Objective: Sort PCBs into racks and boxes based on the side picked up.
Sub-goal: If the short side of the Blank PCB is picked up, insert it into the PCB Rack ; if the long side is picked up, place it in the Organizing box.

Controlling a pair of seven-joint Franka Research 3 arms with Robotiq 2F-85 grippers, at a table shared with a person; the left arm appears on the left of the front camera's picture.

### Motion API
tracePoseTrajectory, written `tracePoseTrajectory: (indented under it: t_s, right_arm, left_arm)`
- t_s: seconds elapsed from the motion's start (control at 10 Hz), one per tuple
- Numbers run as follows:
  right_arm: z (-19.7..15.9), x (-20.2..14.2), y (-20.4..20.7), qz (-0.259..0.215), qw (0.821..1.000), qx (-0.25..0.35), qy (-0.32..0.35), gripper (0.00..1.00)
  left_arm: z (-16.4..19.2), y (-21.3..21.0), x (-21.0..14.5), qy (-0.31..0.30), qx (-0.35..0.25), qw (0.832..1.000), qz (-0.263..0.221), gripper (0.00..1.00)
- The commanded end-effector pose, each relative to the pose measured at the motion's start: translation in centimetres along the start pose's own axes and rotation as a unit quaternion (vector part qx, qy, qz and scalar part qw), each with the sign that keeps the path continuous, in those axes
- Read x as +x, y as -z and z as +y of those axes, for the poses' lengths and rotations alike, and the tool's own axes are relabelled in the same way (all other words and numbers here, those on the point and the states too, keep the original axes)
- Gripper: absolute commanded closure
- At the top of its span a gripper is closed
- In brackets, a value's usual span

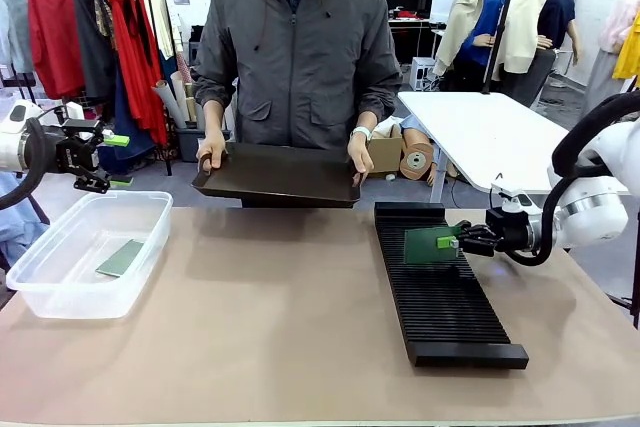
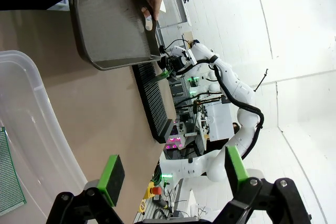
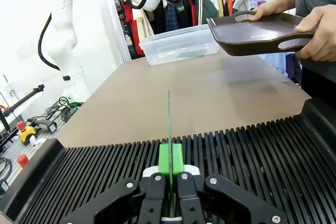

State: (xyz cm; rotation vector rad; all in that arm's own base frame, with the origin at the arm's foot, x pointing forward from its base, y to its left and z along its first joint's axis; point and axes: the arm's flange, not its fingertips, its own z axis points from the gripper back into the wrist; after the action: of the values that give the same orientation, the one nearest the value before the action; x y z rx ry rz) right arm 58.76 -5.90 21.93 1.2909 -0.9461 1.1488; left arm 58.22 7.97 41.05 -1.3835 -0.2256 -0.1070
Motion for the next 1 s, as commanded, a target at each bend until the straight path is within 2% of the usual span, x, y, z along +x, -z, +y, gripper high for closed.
tracePoseTrajectory:
  t_s: [0.0,0.9]
  right_arm:
    - [-0.22,-0.02,0.13,-0.004,1.0,-0.011,0.0,1.0]
    - [-0.64,-0.59,0.1,-0.009,1.0,-0.025,0.001,1.0]
  left_arm:
    - [-0.25,-0.03,-0.14,-0.005,0.002,1.0,0.003,0.0]
    - [-0.25,-0.03,-0.14,-0.005,0.002,1.0,0.003,0.0]
